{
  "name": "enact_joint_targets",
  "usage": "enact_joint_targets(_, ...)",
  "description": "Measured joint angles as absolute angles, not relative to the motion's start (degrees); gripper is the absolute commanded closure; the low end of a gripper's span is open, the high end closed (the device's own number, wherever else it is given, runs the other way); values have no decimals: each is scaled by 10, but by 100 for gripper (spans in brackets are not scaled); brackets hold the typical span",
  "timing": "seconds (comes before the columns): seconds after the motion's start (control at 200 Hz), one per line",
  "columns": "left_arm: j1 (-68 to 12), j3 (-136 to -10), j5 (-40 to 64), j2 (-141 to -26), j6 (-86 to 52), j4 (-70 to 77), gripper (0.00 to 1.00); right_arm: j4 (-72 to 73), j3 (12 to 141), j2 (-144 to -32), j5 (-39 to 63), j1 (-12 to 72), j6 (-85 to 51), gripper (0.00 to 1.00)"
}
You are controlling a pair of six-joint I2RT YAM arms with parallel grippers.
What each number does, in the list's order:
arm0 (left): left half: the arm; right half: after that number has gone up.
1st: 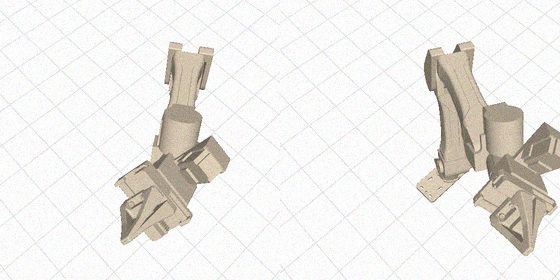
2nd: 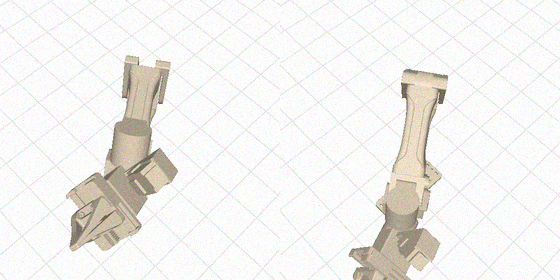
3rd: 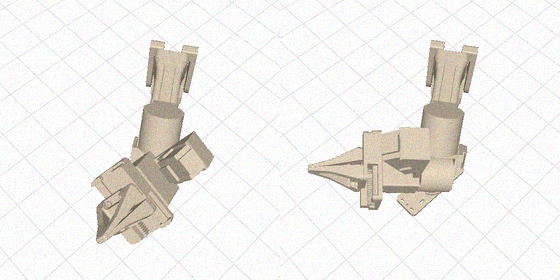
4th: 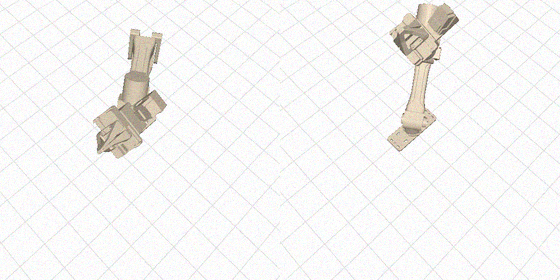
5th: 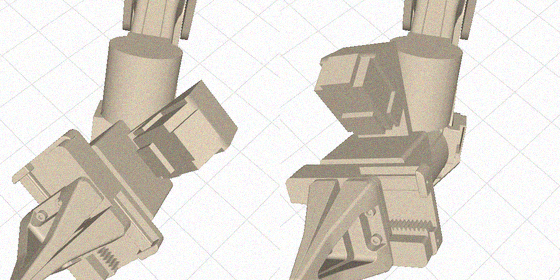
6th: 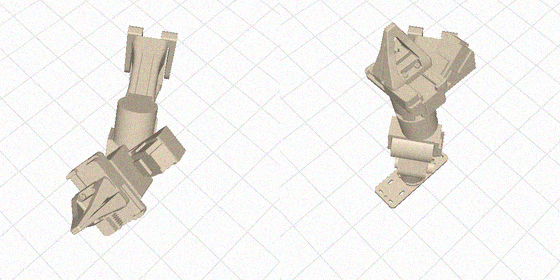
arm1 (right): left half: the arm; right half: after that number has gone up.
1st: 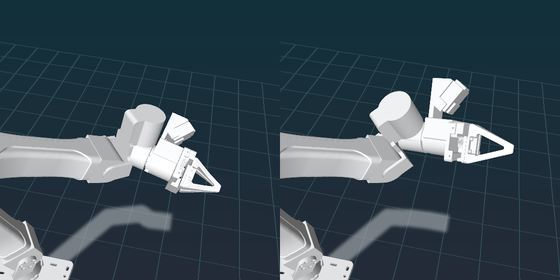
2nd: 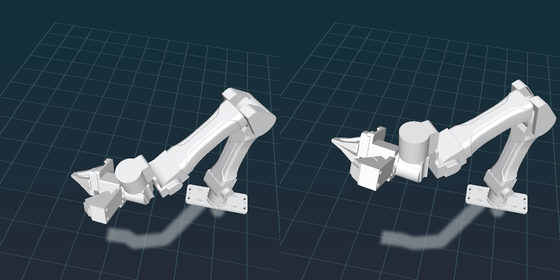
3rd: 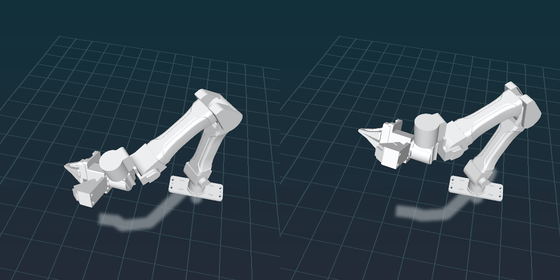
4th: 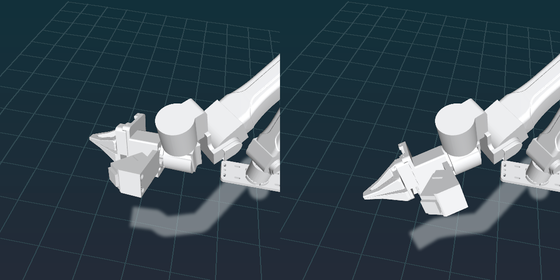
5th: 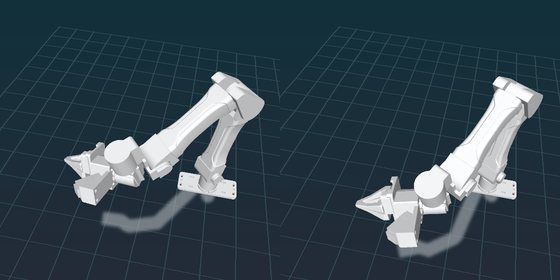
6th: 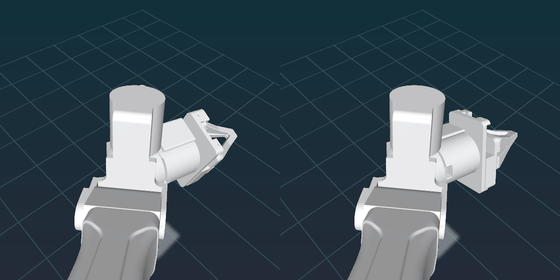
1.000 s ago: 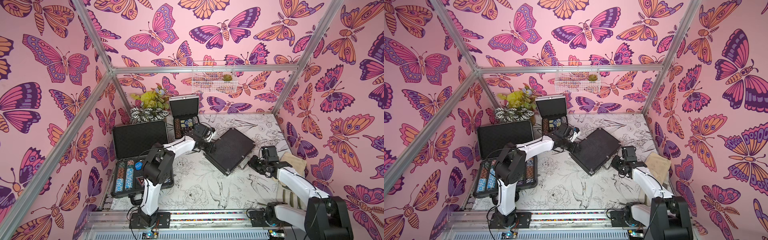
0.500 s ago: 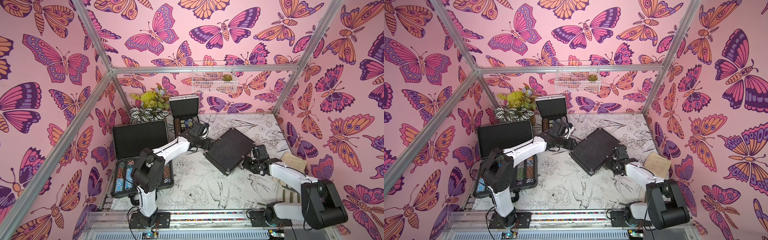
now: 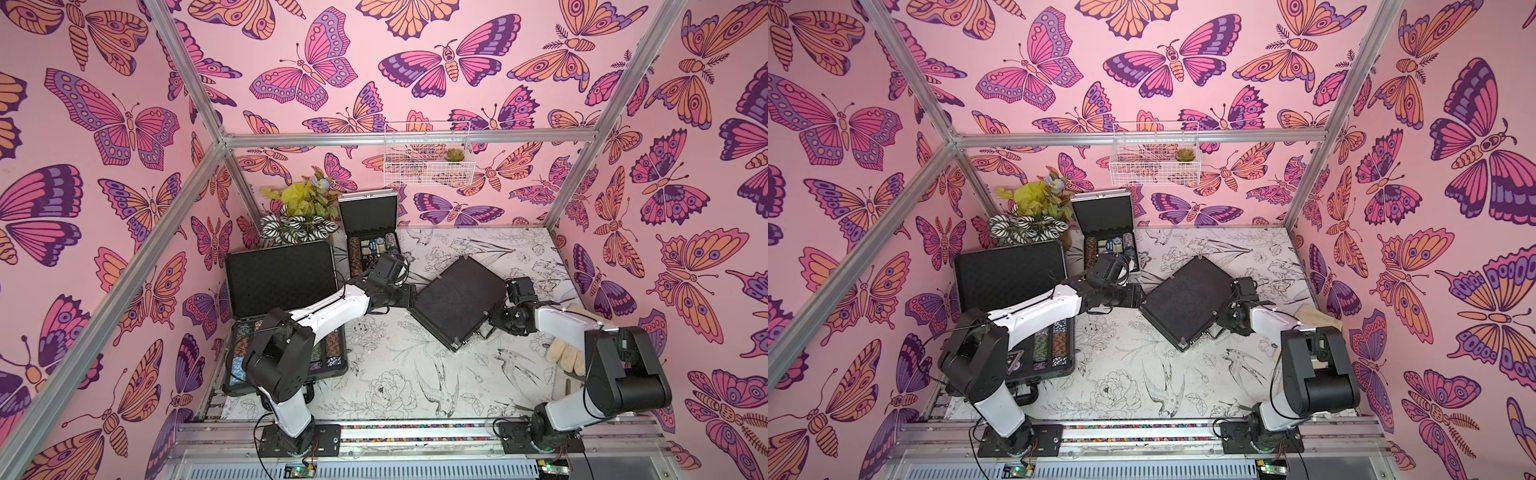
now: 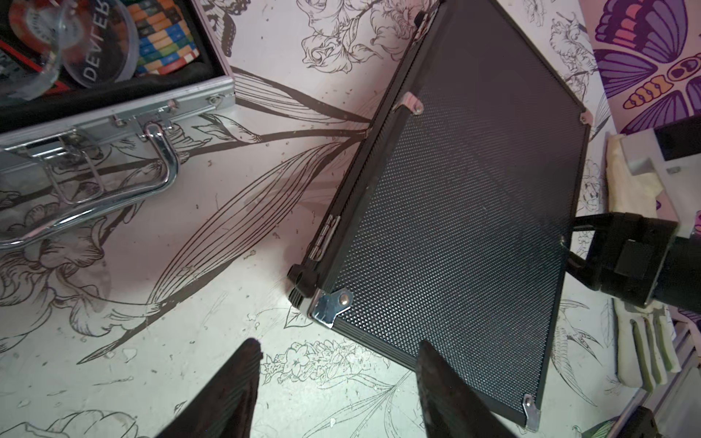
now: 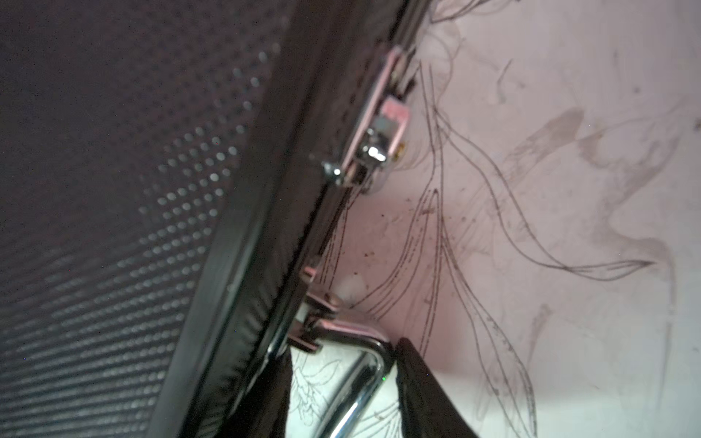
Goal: Close the poker set cases
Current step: Adjust the poker set case at the center of the board.
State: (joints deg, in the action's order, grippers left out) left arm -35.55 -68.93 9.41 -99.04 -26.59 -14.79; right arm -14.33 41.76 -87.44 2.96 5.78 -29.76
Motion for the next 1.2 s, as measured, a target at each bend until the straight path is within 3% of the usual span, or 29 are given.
enact_joint_targets(0.321, -391, -586, 73, -990, -427, -107, 38, -196, 427, -763, 14, 54, -288, 36)
enact_joint_targets(0.491, -434, -557, 62, -987, -498, -57, 41, -206, 489, -762, 1, 27, -283, 28)
enact_joint_targets(0.842, -473, -579, 47, -1013, -562, 1, 42, -205, 675, -934, 7, -18, -250, 22)
enact_joint_targets(1.203, -473, -582, 42, -1023, -567, 17, 43, -204, 775, -1100, 70, -54, -239, 25)
